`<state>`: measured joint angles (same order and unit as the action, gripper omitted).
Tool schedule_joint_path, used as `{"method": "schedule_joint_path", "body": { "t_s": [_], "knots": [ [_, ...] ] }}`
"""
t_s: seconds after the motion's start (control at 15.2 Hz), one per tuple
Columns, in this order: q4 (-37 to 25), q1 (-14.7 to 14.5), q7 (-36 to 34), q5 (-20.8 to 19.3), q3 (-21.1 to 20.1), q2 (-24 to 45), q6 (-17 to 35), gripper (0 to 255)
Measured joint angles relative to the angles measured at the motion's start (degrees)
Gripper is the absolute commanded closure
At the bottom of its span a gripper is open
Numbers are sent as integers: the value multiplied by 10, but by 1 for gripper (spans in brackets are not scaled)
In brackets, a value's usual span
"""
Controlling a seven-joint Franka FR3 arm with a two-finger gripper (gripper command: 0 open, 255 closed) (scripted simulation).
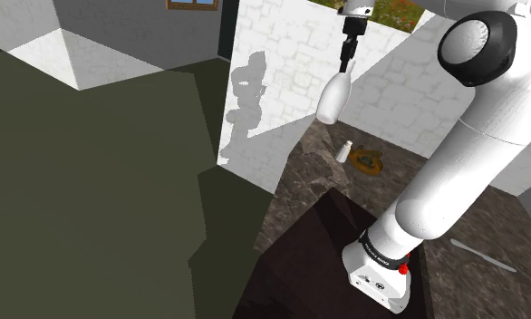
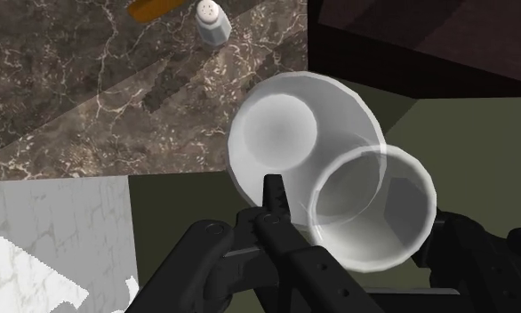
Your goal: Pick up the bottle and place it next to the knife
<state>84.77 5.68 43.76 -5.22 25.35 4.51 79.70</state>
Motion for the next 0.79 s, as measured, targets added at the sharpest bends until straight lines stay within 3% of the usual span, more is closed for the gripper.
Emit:
{"method": "schedule_joint_path", "body": {
  "t_s": [0.79],
  "knots": [
    [-160, 15, 27, 18, 8, 51, -111, 255]
  ]
}}
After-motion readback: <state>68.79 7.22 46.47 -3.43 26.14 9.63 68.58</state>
